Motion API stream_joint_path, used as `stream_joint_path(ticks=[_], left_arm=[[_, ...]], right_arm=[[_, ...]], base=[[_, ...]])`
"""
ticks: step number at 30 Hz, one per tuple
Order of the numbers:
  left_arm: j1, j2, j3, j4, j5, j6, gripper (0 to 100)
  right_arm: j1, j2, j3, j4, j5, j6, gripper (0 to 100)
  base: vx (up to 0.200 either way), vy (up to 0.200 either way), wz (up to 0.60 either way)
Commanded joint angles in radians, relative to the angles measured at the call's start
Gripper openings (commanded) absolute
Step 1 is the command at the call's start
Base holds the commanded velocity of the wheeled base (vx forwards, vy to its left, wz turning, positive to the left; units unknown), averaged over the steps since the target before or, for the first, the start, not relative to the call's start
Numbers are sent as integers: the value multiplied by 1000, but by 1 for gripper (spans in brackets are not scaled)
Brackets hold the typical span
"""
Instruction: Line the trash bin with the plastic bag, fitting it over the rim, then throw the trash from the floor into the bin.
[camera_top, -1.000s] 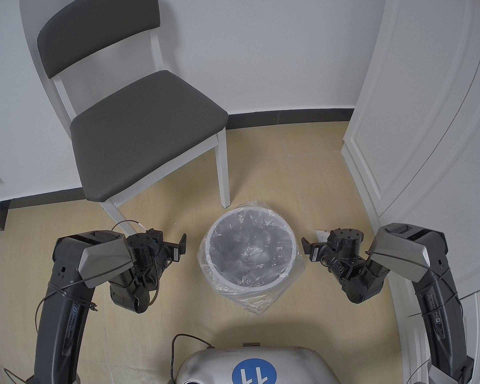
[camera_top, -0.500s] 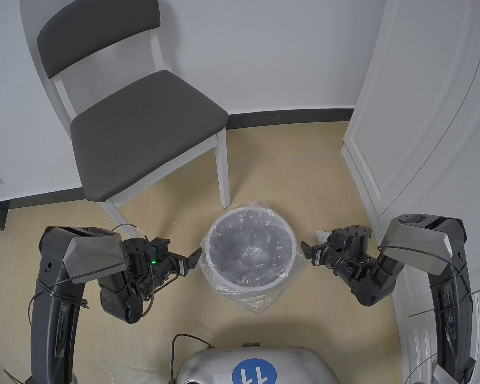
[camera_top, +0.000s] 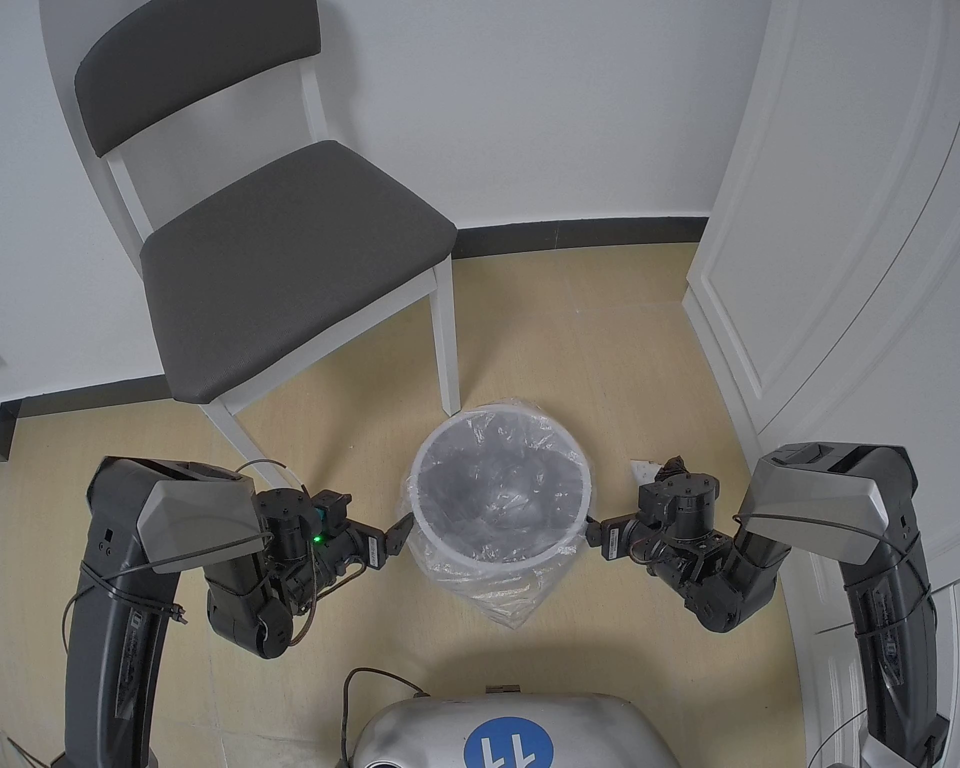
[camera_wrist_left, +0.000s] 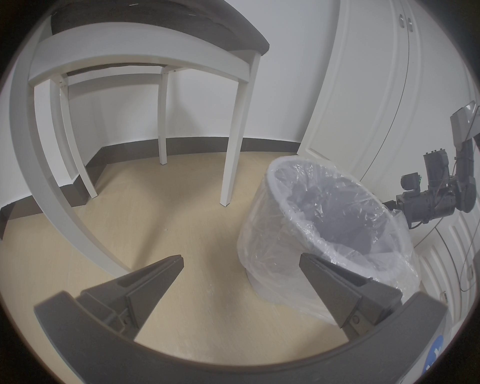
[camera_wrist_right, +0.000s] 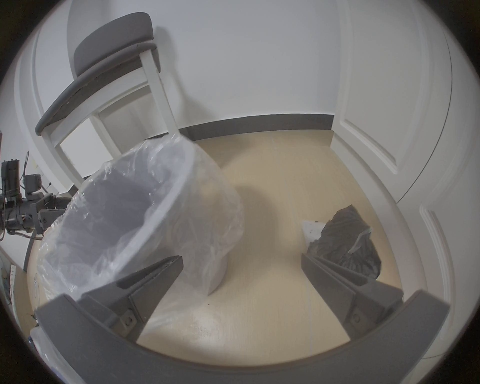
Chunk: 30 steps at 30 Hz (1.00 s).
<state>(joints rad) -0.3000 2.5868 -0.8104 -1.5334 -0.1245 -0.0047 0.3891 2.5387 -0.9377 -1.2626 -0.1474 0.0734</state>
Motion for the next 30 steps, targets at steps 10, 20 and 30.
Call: stream_joint_path(ticks=[10, 20, 30], left_arm=[[-31, 93, -62, 9, 48, 22, 100], [-45, 113, -205, 176, 266, 54, 100], [-45, 121, -266, 217, 338, 52, 100]], right_arm=[[7, 97, -39, 12, 9, 0, 100], [4, 101, -132, 143, -27, 11, 100], [-6, 115, -271, 295, -149, 57, 100]], base=[[0, 0, 0], [0, 0, 0], [0, 0, 0]])
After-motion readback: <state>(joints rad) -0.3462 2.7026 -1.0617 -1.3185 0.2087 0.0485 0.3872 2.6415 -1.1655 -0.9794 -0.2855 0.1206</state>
